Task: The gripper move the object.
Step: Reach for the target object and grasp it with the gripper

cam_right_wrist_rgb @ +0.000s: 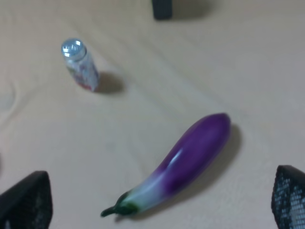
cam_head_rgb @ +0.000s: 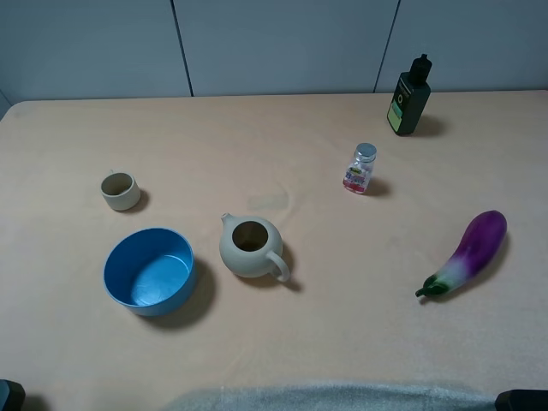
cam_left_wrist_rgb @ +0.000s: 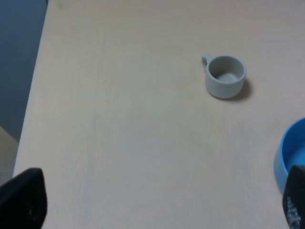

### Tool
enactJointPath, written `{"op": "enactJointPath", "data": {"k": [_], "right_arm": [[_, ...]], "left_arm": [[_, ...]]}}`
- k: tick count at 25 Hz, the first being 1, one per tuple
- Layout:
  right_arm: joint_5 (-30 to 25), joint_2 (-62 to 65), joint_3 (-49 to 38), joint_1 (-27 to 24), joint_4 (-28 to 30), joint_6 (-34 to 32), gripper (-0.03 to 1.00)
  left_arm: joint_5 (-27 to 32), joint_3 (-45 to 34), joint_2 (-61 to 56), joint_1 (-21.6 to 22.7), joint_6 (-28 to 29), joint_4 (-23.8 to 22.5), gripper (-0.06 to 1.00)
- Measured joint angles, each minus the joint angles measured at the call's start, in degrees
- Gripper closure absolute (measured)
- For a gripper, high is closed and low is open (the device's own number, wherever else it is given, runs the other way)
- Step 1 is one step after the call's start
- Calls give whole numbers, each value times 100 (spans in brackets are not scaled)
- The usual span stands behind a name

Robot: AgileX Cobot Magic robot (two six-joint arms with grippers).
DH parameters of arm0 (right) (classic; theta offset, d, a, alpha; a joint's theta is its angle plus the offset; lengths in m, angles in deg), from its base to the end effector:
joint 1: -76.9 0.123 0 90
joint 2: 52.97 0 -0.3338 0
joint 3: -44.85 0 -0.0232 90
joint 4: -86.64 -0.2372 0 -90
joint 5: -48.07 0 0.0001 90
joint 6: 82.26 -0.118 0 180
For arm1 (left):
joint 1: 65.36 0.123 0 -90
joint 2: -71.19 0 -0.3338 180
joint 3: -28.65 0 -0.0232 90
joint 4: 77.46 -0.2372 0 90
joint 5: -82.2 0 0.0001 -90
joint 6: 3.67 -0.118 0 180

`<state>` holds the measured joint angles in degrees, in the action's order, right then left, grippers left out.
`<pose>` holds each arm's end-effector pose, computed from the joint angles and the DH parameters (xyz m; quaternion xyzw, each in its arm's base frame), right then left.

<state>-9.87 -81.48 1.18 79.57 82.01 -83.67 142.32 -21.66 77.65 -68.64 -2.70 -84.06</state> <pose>0.0151 0.0088 0.3012 -0.0050 0.9060 0.0551 0.4196 -0.0404 0.0141 0.2571 0.0155 0.8506 0.0381 0.5242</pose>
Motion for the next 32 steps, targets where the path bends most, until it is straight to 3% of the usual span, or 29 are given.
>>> {"op": "enactJointPath", "data": {"k": [13,32], "right_arm": [[-29,-2369,553,0,-291,-854,28],[69,-4183,557,0,-135,-1567,28]], "left_arm": [[0,0,0,0,0,0,-5],[0,0,0,0,0,0,-5]]}}
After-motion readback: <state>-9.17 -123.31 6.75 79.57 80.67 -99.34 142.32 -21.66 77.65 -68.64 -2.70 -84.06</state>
